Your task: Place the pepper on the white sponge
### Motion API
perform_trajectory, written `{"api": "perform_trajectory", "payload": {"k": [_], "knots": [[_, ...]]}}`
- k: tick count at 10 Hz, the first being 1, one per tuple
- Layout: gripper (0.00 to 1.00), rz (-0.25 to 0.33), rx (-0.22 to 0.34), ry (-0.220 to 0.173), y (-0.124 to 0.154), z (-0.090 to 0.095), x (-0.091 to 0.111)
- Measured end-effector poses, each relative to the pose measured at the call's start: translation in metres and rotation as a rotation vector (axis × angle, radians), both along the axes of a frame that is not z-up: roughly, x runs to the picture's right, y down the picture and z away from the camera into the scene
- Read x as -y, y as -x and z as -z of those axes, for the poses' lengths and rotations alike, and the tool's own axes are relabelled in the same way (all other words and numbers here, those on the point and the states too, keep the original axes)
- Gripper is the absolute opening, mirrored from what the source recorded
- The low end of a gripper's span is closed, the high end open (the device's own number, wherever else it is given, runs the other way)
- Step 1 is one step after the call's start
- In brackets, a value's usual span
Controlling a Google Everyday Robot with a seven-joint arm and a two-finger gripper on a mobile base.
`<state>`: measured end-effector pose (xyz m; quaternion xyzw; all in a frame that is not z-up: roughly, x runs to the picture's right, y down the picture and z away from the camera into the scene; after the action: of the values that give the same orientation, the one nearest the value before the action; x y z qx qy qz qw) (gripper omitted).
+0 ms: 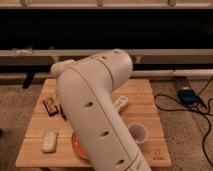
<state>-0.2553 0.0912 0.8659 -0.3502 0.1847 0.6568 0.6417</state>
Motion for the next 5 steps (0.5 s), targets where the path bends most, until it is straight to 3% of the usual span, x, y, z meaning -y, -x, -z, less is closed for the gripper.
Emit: {"api": "perform_trajectory", "payload": {"k": [5], "knots": [[0.65, 0.097, -0.040, -0.018, 0.003, -0.013, -0.018]]}}
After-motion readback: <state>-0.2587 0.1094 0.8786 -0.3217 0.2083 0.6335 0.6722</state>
